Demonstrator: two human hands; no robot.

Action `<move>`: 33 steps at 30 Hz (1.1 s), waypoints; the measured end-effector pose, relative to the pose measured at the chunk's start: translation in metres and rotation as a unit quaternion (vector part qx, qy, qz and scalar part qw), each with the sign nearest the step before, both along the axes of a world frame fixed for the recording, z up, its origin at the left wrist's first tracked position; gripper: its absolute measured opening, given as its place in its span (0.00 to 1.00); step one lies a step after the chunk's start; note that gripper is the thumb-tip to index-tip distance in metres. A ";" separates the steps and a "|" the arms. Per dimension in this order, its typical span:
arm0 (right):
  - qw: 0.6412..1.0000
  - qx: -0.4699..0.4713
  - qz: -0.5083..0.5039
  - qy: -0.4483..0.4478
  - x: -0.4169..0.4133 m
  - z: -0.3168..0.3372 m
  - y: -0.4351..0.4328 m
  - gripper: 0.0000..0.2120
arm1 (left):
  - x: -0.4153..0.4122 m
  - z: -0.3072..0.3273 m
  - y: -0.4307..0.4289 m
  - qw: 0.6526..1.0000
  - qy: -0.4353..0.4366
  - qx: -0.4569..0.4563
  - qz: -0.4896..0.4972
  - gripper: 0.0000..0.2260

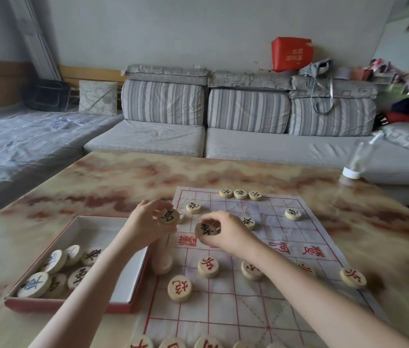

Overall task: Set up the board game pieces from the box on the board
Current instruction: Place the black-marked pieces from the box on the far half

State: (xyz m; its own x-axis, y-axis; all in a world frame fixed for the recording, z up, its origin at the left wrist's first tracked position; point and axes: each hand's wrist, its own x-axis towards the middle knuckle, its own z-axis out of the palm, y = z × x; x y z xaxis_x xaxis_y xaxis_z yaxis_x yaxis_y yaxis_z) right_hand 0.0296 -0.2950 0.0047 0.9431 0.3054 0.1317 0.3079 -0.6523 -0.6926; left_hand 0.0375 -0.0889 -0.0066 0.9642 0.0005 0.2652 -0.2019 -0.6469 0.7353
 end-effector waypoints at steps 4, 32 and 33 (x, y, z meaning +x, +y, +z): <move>0.998 -0.021 -0.059 -0.012 0.022 -0.004 -0.054 0.18 | 0.019 0.000 -0.042 0.999 0.011 0.017 -0.029 0.24; 0.971 -0.073 -0.228 -0.026 0.236 -0.070 -0.194 0.21 | 0.134 -0.031 -0.197 0.992 0.019 0.046 -0.117 0.25; 0.971 -0.070 -0.227 -0.023 0.237 -0.072 -0.194 0.22 | 0.135 -0.031 -0.197 0.992 0.020 0.044 -0.118 0.25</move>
